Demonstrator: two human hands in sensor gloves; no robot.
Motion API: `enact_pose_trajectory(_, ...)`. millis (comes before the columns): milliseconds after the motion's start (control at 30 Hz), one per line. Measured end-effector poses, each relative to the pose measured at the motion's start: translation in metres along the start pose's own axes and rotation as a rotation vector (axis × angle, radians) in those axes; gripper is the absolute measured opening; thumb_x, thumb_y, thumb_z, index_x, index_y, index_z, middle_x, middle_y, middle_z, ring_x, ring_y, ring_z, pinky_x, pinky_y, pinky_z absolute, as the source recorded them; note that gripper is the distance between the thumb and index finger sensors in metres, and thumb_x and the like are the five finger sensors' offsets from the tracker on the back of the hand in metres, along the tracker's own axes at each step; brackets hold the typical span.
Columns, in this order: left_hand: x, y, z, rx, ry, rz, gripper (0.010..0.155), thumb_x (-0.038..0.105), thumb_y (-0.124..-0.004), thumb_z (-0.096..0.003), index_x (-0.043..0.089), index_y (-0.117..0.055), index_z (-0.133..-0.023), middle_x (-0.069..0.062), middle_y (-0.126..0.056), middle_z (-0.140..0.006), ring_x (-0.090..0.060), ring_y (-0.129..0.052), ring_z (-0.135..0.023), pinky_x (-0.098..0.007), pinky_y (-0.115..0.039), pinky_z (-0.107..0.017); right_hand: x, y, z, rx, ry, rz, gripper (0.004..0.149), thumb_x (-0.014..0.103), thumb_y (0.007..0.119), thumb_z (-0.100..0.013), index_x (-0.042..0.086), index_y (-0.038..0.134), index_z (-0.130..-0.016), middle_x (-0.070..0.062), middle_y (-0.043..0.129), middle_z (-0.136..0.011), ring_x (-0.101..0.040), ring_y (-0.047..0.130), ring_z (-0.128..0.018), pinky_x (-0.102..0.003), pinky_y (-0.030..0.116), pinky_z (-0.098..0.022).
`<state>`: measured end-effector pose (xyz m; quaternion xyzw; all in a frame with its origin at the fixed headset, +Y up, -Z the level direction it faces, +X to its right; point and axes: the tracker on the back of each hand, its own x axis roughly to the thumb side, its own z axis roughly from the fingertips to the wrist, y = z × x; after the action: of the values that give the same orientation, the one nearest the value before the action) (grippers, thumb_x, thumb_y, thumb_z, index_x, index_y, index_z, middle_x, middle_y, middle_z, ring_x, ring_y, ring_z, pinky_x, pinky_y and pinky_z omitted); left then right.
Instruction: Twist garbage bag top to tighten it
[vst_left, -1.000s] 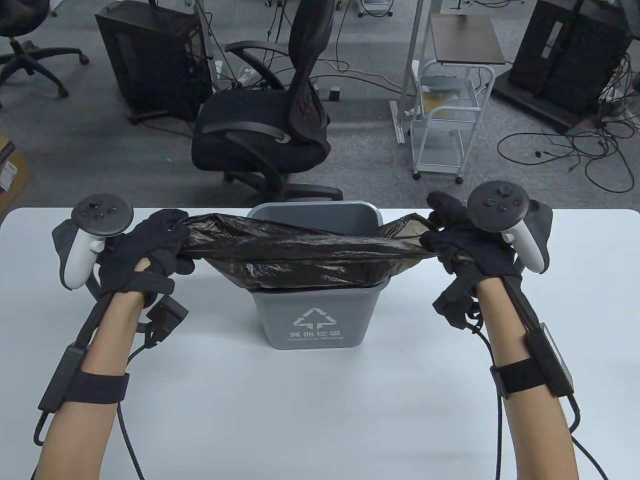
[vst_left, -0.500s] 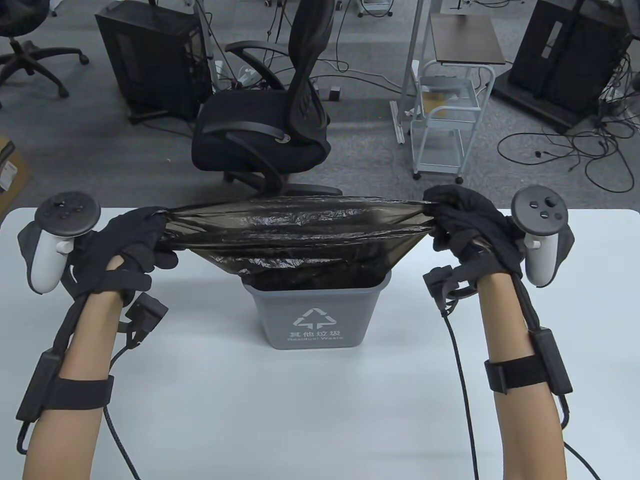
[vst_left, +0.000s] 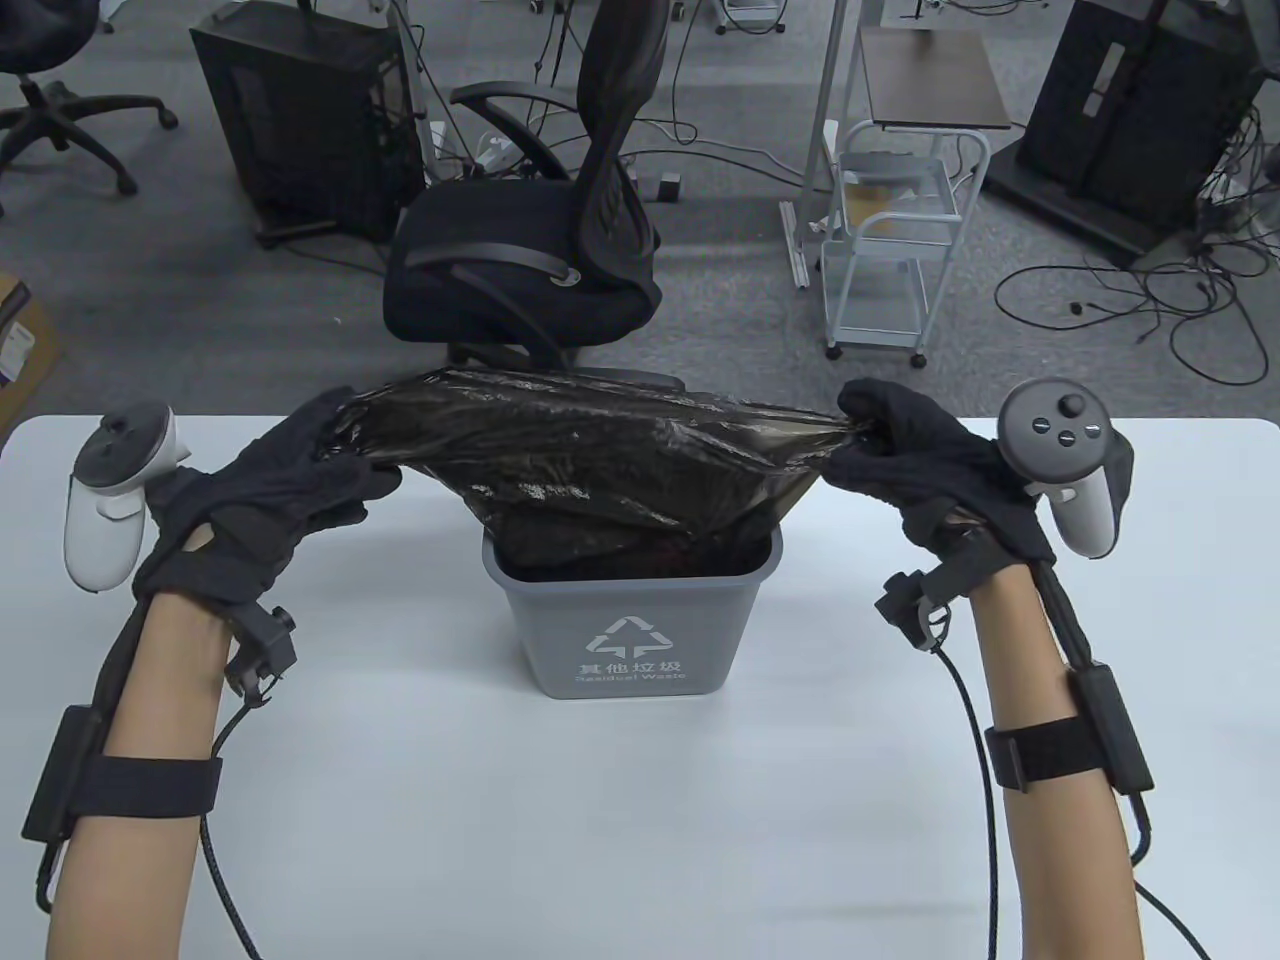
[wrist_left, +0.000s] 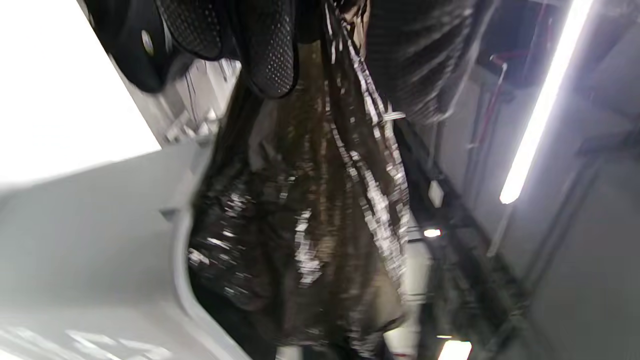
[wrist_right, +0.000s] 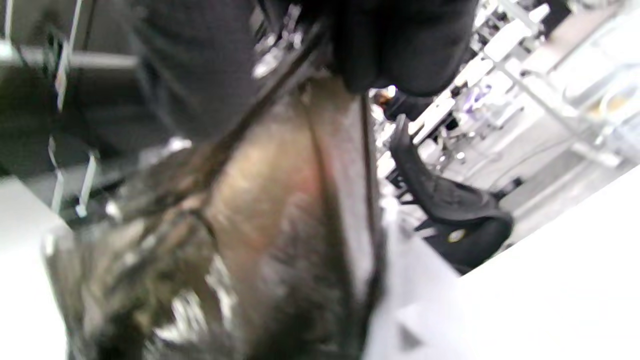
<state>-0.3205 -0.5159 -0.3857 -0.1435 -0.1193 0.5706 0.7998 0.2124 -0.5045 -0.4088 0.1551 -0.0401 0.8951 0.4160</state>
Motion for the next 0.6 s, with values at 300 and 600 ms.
enact_pose_trajectory(300,0.027,-0.016,0.011,0.436,0.151,-0.632,0.047,0.048,-0.076,-0.0587,0.042,-0.063,-0.104,0.021,-0.086,-0.1,0.007,-0.095,-0.086,-0.031,-0.079,-0.07,0.006,0.013,0.0,-0.231,0.074,0.153,0.045,0.022,0.083,-0.051,0.013,0.081,-0.095,-0.01,0.084,-0.082,-0.024,0.093,-0.067,-0.044,0.089,-0.054)
enact_pose_trajectory(600,0.018,-0.011,0.012,0.421,0.099,-0.43,0.039,0.048,-0.057,-0.0648,0.045,-0.061,-0.103,0.011,-0.05,-0.128,-0.015,-0.045,-0.124,-0.056,-0.044,-0.085,0.003,0.006,0.004,-0.227,0.113,-0.143,0.036,0.023,0.079,-0.053,0.019,0.087,-0.087,-0.017,0.068,-0.106,-0.049,0.068,-0.095,-0.068,0.069,-0.06)
